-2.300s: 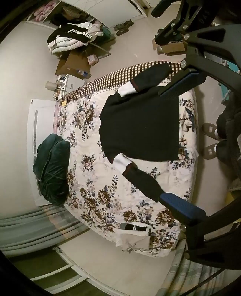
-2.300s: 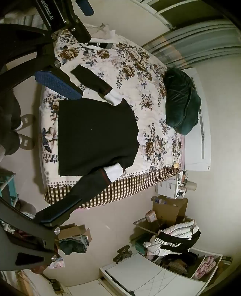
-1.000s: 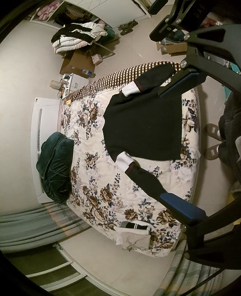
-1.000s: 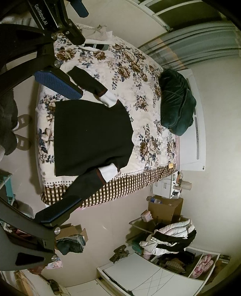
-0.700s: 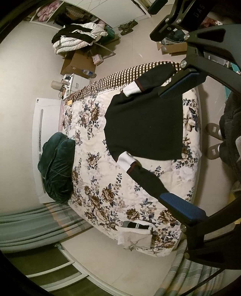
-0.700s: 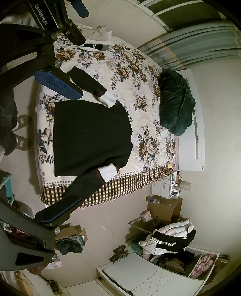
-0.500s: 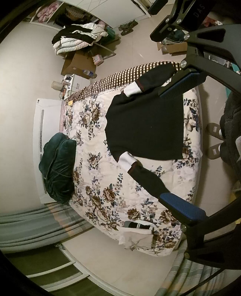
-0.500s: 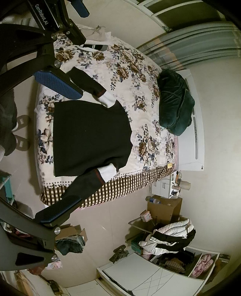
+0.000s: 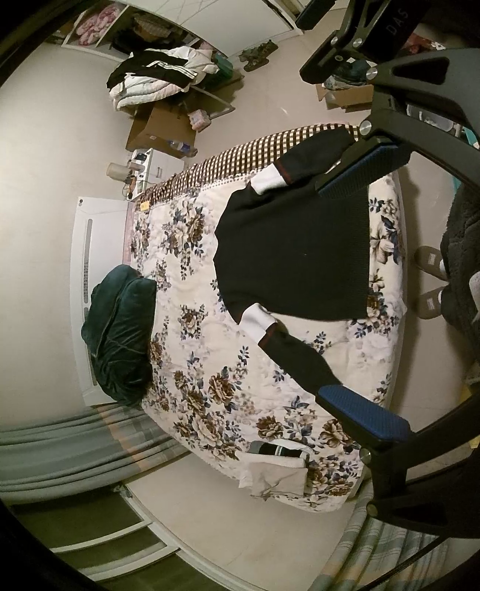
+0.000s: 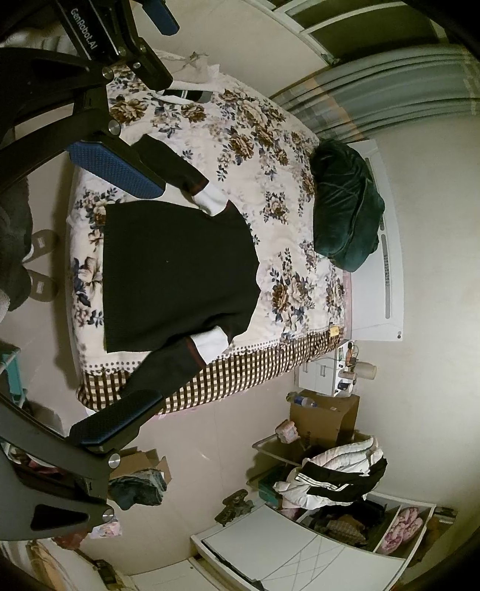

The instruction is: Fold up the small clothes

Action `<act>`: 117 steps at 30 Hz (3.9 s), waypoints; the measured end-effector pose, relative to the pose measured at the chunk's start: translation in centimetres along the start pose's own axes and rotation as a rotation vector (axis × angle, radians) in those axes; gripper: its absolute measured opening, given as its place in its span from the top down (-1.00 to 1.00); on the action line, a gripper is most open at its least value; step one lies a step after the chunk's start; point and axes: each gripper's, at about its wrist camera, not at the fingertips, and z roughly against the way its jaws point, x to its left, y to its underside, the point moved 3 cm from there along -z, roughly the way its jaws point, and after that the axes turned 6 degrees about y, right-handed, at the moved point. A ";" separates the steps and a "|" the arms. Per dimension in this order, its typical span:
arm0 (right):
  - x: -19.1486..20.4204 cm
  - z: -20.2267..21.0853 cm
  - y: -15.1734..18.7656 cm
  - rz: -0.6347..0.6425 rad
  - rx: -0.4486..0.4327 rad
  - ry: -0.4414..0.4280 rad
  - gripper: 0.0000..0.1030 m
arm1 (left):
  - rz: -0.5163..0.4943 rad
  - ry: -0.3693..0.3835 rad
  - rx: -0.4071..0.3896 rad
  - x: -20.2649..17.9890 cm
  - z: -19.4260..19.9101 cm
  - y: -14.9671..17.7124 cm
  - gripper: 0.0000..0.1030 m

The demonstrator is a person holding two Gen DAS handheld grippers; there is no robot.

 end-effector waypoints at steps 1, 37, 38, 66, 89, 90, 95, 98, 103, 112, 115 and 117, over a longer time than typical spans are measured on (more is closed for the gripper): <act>-0.1 -0.1 0.3 -0.002 0.001 -0.001 -1.00 | 0.000 -0.002 -0.002 -0.1 0.0 0.2 -1.00; 2.1 -14.1 -0.9 -0.096 0.074 -0.051 -1.00 | 0.187 -0.146 -0.016 10.9 -13.5 -6.0 -1.00; 2.9 -16.1 -0.9 -0.099 0.075 -0.035 -1.00 | 0.213 -0.173 0.000 12.6 -15.2 -5.0 -1.00; 25.9 -68.6 14.1 0.038 0.492 0.189 -1.00 | 0.926 -0.172 0.279 42.6 -53.0 15.8 0.81; 23.6 -68.2 14.0 -0.048 0.482 0.134 -1.00 | 0.721 -0.243 0.090 49.8 -49.0 7.7 0.63; 22.8 -67.8 14.0 -0.058 0.477 0.119 -1.00 | 0.689 -0.279 0.065 48.6 -47.5 7.3 0.31; 16.5 -65.5 15.2 -0.130 0.467 0.080 -1.00 | 0.568 -0.238 -0.009 40.7 -43.5 5.4 -0.59; 12.0 -64.6 16.7 -0.162 0.471 0.077 -1.00 | 0.465 -0.131 0.075 32.5 -44.3 6.8 -0.59; 2.5 -63.7 20.2 -0.190 0.491 0.104 -1.00 | 0.320 0.005 0.297 18.1 -49.0 13.2 -0.59; -11.4 -65.4 27.3 -0.243 0.583 0.147 -1.00 | 0.239 0.000 0.456 10.5 -56.4 18.3 -0.59; -13.8 -67.7 29.3 -0.309 0.642 0.099 -1.00 | 0.223 0.012 0.435 10.9 -57.8 18.0 -0.15; -14.7 -68.5 30.5 -0.358 0.663 0.060 -0.91 | 0.196 0.017 0.403 10.8 -58.0 17.4 0.60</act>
